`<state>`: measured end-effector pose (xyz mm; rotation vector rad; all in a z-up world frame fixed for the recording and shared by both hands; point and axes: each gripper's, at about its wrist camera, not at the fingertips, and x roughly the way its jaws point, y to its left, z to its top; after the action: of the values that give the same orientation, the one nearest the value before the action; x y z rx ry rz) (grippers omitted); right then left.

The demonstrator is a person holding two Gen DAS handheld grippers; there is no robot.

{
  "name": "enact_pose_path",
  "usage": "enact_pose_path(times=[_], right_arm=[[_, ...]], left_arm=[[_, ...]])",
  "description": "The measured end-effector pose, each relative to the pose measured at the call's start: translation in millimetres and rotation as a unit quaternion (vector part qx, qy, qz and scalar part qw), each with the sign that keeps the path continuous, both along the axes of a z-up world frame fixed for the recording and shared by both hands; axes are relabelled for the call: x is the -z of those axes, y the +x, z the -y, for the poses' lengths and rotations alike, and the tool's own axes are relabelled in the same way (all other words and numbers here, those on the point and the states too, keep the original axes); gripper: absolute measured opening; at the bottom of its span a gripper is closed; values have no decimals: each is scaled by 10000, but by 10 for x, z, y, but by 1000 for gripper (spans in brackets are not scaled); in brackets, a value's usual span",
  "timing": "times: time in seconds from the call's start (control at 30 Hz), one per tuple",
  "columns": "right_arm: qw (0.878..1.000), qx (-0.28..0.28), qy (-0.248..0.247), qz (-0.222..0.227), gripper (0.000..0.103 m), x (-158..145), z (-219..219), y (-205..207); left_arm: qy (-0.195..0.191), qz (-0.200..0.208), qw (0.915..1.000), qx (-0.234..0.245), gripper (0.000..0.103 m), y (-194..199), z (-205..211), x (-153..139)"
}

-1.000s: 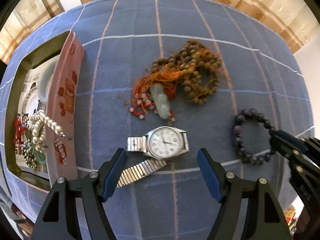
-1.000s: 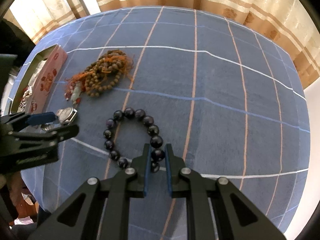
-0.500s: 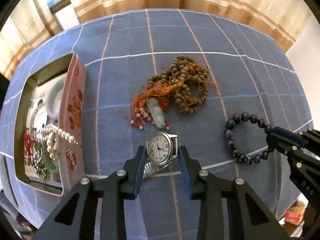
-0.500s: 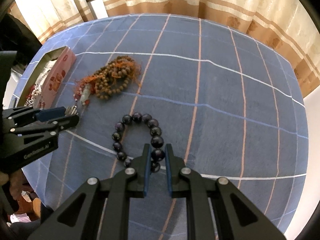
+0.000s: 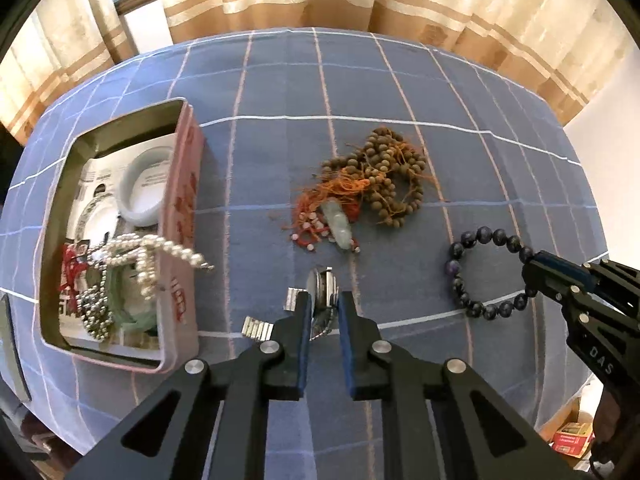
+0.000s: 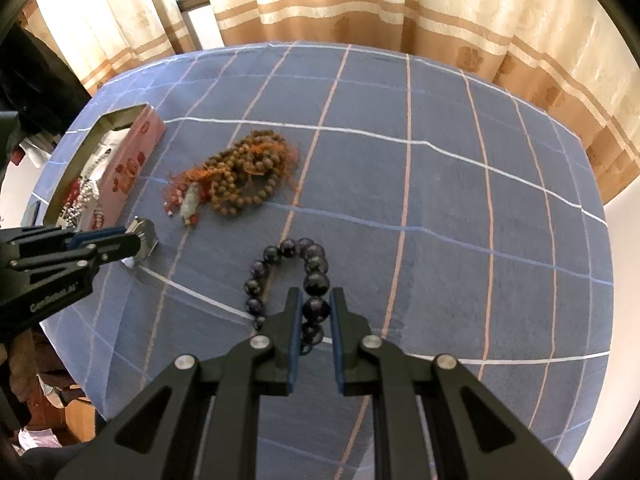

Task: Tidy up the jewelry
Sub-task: 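Carry the watch in the left tool while the right tool carries the black bracelet over the tin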

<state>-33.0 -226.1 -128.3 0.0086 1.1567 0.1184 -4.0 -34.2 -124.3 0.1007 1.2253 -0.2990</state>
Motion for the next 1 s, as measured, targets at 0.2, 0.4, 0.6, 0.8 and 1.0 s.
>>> enact_pose_path(times=[0.2,0.4,0.6,0.8,1.0], right_arm=[[9998,-120,88,164,16,-159,-135,66],[9986,-371,122,364,16,-338,-393,168],[9969,-571,146,521,16,-500,-633,250],[9953,-644,279,660,16,-712,-786,283],[9923,-848,323,846,16,-900,-1062,354]], left_arm=[[-121,144,9998,-83,12,50,-108,-192],[-173,464,9987,-114,12,102,-204,-500],[-255,703,9969,-239,12,147,-407,-753],[-344,849,9949,-419,11,159,-656,-940],[-388,997,9924,-616,11,178,-949,-1101]])
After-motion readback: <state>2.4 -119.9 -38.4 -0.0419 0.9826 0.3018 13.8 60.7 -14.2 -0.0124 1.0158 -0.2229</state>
